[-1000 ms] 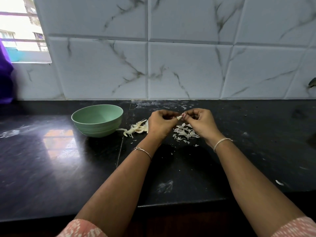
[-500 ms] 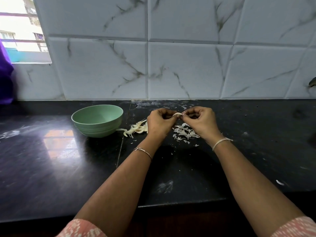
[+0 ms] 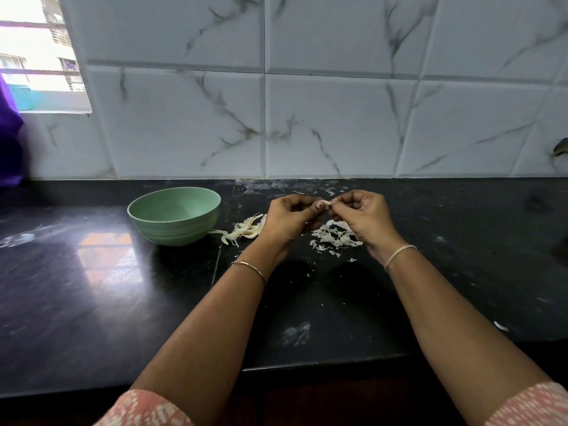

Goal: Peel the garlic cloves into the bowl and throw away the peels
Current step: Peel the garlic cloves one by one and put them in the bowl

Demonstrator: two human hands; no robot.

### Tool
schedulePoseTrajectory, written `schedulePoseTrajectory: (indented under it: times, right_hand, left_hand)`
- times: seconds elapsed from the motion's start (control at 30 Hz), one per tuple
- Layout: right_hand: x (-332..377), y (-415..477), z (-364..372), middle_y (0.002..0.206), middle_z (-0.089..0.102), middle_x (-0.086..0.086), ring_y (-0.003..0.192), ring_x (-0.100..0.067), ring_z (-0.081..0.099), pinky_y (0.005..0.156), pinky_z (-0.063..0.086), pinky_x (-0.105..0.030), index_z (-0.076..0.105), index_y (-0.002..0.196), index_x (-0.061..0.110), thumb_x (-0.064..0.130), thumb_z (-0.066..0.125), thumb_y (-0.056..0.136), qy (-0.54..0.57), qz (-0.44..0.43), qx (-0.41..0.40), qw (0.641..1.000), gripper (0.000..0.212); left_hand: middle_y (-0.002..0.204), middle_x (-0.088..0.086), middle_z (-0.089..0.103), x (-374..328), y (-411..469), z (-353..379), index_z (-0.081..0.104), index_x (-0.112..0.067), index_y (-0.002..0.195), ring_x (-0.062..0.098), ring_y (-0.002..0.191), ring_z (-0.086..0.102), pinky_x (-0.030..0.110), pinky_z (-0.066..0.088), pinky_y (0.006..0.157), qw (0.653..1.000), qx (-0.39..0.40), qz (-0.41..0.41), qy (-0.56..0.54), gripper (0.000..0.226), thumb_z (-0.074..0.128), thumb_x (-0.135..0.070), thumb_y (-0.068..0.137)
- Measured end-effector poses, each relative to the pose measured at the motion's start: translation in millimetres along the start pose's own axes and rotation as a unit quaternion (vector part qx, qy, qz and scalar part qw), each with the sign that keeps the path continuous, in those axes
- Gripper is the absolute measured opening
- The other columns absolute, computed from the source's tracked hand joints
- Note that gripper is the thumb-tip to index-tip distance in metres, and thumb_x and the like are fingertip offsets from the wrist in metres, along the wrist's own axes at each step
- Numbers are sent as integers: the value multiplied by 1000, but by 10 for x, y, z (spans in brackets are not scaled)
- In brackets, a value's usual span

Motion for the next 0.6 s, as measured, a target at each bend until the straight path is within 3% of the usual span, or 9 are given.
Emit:
schedulePoseTrajectory:
  times: [0.23,0.5,0.6]
  right_hand:
    - [-14,-25,29,58,68,0,53,-7,64,58,54,-18,67,77,5,-3,64,86,85,42,11,995,12]
    - [30,-33,50,71,68,-7,59,-8,63,63,54,-17,67,80,6,-3,64,88,51,15,37,998,11]
    - [10,-17,71,75,68,-11,67,-13,65,69,56,-22,67,81,8,-2,65,87,23,-2,38,999,12]
  left_hand:
    - [76,7,72,19,-28,29,66,-3,90,10,67,68,24,60,67,996,21,-47,-68,5,63,-7,92]
    - [85,14,66,20,-12,-20,64,-3,102,12,60,66,28,61,65,997,-22,-37,-70,13,65,0,89]
    - [87,15,70,19,-13,-20,65,2,102,15,66,70,27,61,67,996,-17,-45,-77,15,65,-6,90]
Point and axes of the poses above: each hand's wrist, its own y-axis towards the middle knuckle, its own z-axis out of the palm, x = y × z, the point moved 7 cm from there along y, towards the middle knuckle
